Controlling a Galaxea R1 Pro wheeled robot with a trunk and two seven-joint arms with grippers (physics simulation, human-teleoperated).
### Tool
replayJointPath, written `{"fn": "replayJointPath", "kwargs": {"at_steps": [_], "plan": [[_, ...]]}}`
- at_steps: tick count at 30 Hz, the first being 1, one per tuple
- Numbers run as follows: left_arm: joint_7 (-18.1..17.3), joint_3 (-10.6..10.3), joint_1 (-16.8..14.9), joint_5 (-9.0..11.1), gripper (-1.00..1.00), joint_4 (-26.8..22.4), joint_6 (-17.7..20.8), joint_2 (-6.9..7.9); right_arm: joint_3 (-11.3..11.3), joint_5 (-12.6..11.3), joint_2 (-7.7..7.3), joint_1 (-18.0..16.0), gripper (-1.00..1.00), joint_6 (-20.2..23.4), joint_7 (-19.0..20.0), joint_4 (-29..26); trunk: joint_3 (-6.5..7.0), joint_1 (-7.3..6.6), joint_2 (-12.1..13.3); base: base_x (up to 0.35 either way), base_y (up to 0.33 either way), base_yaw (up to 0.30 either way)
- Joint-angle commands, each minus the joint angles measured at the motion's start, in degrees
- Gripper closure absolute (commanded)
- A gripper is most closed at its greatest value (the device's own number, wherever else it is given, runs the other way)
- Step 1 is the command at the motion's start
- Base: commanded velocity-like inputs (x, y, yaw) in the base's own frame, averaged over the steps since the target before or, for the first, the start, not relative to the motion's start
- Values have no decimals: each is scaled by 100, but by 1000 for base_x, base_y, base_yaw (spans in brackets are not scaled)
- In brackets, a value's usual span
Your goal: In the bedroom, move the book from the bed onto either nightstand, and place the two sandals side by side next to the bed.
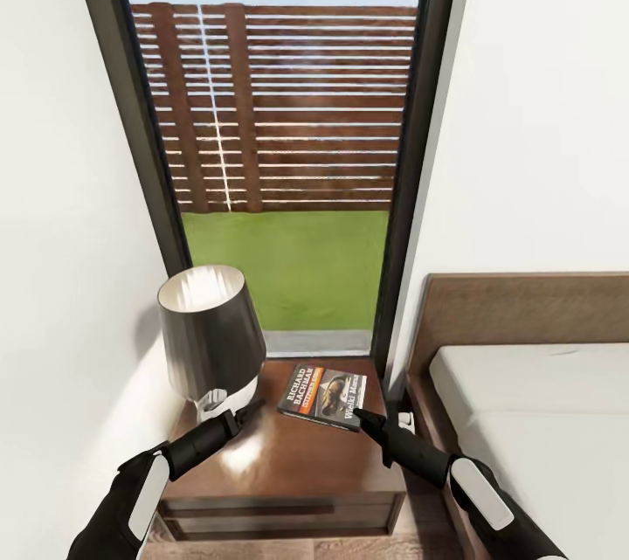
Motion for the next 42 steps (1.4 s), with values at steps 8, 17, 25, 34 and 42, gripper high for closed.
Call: {"fn": "replayJointPath", "kwargs": {"at_steps": [8, 17, 25, 34, 42], "plan": [[-15, 21, -4, 20, -100, -4, 45, -6, 17, -29, -6, -3, 100, 12, 13, 1, -150, 176, -325, 0, 0, 0], [-15, 22, -4, 20, -100, -4, 45, -6, 15, -29, -6, -3, 100, 12, 13, 1, -311, 374, -686, 0, 0, 0], [-15, 21, -4, 20, -100, -2, 45, -6, 17, -29, -4, -5, 100, 12, 13, 2, -455, 549, -1007, 0, 0, 0], [-15, 19, -4, 20, -100, -4, 45, -6, 17, -28, -5, -5, 100, 12, 13, 2, -616, 747, -1368, 0, 0, 0], [-15, 23, -4, 20, -100, -2, 45, -6, 17, -28, -4, -5, 100, 12, 13, 5, -760, 923, -1689, 0, 0, 0]]}}
